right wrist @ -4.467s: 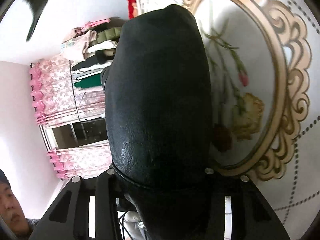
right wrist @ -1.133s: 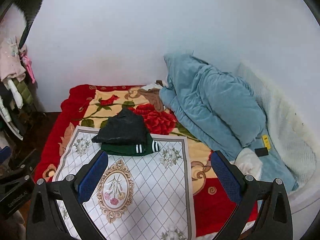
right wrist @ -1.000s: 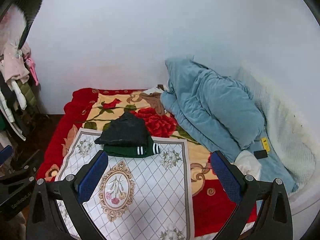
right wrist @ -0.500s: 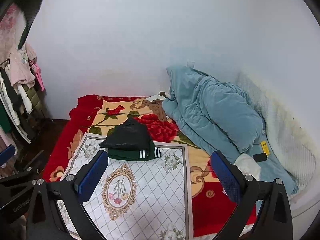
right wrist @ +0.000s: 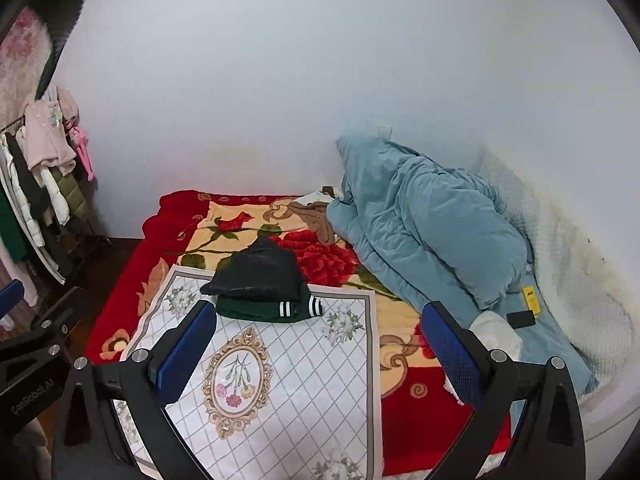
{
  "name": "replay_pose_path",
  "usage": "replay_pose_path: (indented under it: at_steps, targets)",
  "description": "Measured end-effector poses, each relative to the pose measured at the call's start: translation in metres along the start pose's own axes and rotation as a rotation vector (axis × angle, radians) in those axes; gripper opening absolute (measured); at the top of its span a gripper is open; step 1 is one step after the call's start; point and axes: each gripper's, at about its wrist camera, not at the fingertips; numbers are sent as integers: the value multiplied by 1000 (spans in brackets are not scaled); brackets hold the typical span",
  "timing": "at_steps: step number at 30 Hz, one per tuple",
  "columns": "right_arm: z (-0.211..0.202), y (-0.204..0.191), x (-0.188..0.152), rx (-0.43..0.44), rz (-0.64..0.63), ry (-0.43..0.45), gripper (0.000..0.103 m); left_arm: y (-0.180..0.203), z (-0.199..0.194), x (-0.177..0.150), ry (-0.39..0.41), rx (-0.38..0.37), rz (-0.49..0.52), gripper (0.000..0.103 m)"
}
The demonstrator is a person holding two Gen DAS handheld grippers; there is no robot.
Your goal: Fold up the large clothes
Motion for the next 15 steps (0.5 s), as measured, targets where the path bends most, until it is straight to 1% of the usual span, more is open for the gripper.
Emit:
replay_pose_path:
  at_steps: [15]
  targets:
    - [-10, 8, -2, 4, -6, 27, 103, 6, -8, -3, 10, 19, 0, 101]
Point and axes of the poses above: each gripper's, at about its wrist camera, not at the fingertips, and z roughly the way its jaws point, y to its right, x to its top, and after that the axes turned 3 degrees about -y, right-handed
